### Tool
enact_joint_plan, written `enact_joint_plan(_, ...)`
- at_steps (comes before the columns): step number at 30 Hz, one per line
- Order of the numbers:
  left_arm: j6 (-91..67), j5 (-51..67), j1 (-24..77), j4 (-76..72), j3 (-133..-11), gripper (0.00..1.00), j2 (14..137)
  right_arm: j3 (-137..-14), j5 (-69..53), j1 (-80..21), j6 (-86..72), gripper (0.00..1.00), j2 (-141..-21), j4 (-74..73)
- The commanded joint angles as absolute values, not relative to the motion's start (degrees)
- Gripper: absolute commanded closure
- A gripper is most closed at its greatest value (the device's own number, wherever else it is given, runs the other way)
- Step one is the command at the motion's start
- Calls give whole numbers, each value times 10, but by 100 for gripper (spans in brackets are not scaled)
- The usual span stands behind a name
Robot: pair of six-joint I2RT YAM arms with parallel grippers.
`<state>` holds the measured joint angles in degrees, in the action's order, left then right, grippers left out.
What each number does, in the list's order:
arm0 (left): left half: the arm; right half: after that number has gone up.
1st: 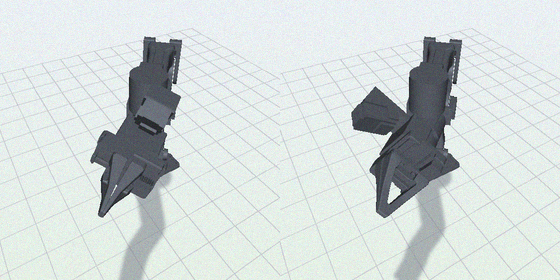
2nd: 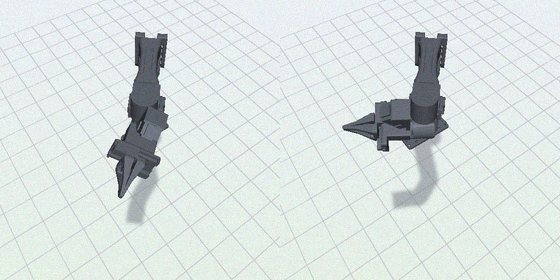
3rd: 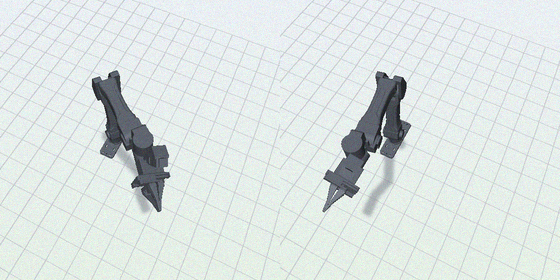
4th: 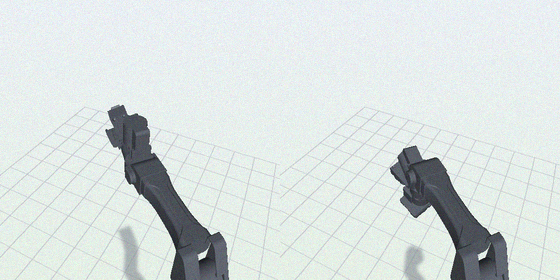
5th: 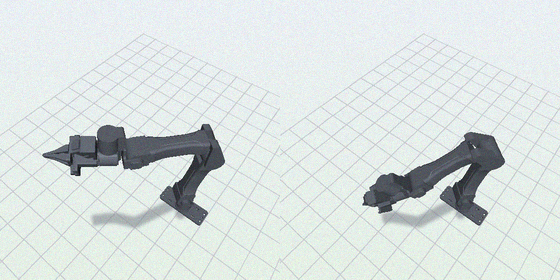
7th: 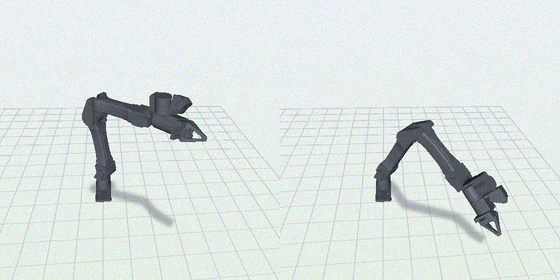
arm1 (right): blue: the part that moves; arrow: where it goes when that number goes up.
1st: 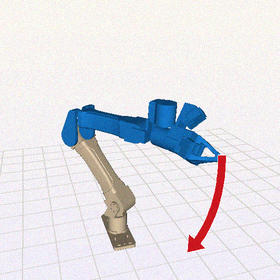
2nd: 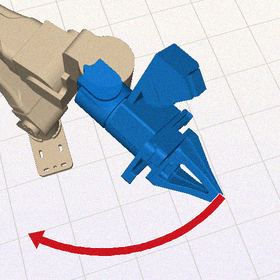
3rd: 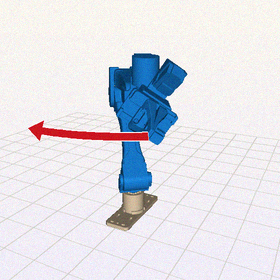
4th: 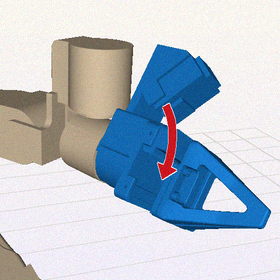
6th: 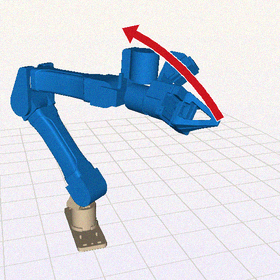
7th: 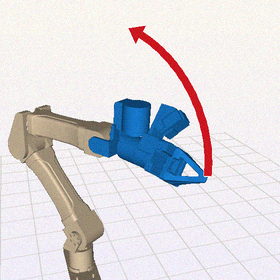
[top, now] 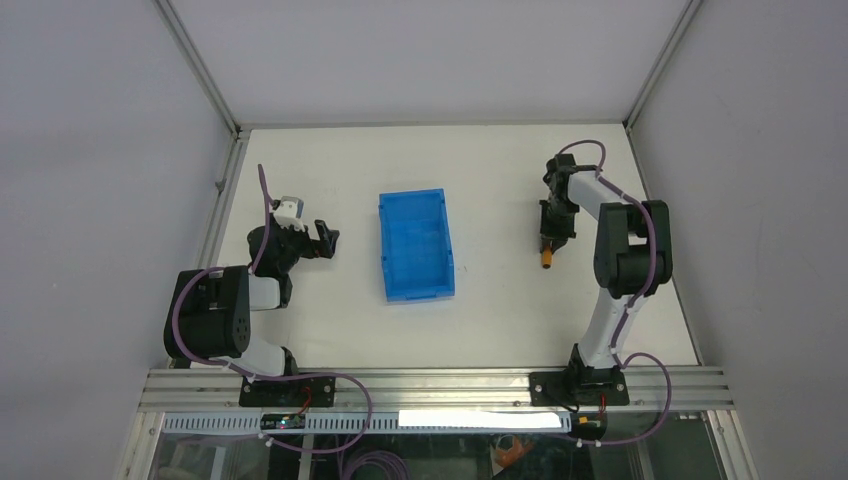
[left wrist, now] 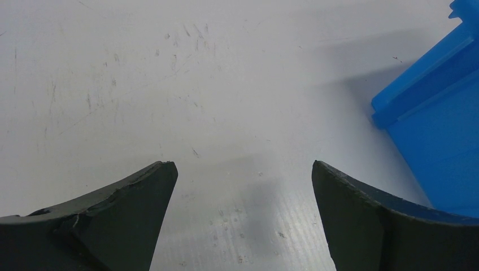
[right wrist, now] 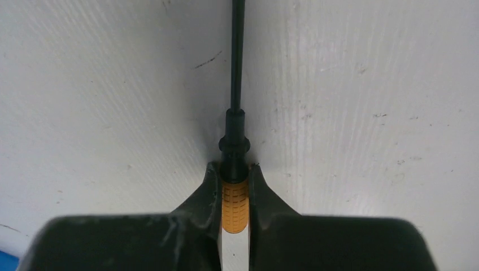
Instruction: Put the screwdriver in the bin
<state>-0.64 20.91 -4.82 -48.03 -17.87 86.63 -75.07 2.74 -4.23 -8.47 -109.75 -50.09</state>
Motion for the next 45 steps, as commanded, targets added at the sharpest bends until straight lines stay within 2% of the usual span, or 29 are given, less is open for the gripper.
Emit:
enact_joint_plan(1,-6,206,-43,-522,-193,1,867,-743,37,-39,-75,100,-1075,-488)
enact_joint_plan(8,-6,206,-43,-522,-193,1,867,-850,80,-39,-88,100,-1009,-613)
enact_joint_plan(14,-6,206,-43,-522,-193,1,866,-923,33,-62,-133,100,-950,-671)
enact_joint_plan(20,-6,205,-43,-522,-193,1,866,-1005,22,-201,-191,100,-944,-673)
enact_joint_plan(28,-6,206,-42,-522,-193,1,866,-1146,97,-403,-233,100,-1035,-661)
enact_joint_plan(34,-6,206,-43,-522,-193,1,866,-1095,129,-478,-263,100,-1074,-577)
enact_joint_plan(38,-6,206,-43,-522,-193,1,867,-1014,108,-487,-288,100,-1094,-505)
enact_joint_plan(45,-6,206,-42,-522,-193,1,866,-976,116,-514,-307,100,-1158,-477)
